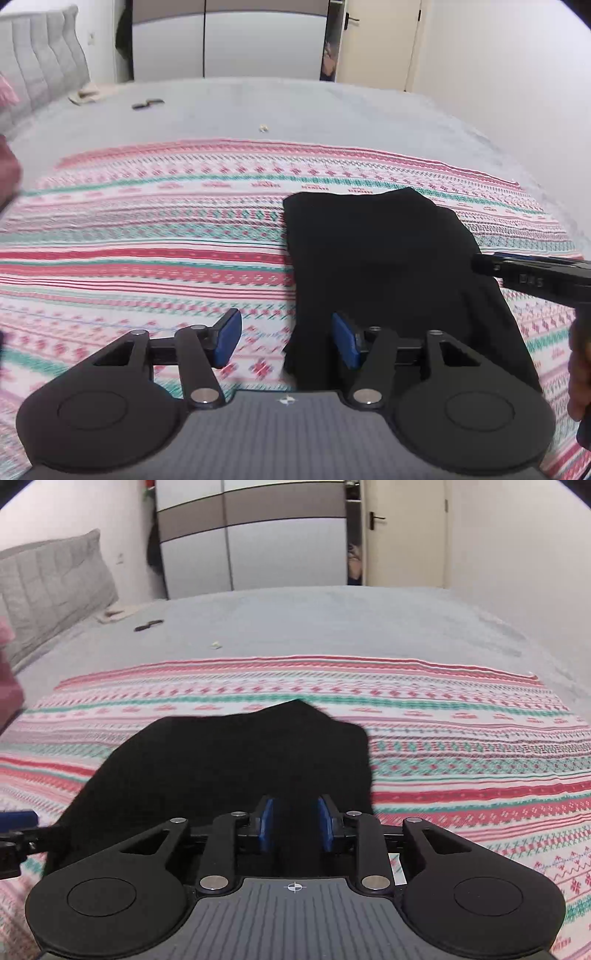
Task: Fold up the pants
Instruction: 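Release the folded trousers and pull both grippers back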
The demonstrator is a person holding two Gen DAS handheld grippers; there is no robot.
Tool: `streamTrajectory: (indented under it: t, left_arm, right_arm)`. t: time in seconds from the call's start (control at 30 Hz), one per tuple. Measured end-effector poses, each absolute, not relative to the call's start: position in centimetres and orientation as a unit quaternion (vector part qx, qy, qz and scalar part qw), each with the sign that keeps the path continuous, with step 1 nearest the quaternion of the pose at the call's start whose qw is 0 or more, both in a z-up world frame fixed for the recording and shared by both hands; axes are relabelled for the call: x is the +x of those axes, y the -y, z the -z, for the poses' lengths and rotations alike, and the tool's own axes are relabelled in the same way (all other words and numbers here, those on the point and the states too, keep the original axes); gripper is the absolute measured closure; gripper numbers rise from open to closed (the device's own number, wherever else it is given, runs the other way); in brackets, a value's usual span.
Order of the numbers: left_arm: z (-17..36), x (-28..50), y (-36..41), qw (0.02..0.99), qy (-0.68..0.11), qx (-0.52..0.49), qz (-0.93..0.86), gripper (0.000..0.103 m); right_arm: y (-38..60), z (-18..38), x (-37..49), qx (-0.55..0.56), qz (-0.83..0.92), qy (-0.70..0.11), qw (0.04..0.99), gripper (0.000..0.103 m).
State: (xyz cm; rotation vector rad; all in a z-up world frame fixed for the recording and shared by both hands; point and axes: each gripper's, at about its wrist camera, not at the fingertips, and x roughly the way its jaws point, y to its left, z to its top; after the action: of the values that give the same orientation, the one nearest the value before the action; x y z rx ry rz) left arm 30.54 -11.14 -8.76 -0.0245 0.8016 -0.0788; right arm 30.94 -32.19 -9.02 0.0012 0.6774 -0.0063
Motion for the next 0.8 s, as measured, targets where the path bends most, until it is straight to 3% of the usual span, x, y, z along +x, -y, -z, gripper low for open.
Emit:
streamTrajectory:
  t: [0.27,0.5,0.6,0.73,0.8]
  left_arm:
    - [6.4,25.5,10.0,0.931,-0.363,-0.017,0.020,0.025]
    - [5.8,21.7,10.1,0.939,-0.343,-0.015,0.022,0.011]
    - [6.6,20.3,10.2,0.936,-0.350,-0.010,0.014,0.007]
    - [7.7,18.9,10.2,0.933,-0.360,-0.009,0.017,0.000]
    - [8.3,18.6,10.2,0.935,-0.354,-0.009,0.014,0.000]
  right_arm:
    - [28.6,8.0,25.9,0.012,-0.024,-0.311,0.950,0.076]
    - [28.3,7.1,21.3,0.013,0.016,-0.301,0.953,0.076]
    - [28.5,7.1,18.2,0.036,0.023,-0.296,0.954,0.062]
    - [28.1,7.2,14.3,0.023,0.026,-0.300,0.953,0.060]
    - [28.1,6.9,13.1,0.014,0.021,-0.294,0.955,0.043]
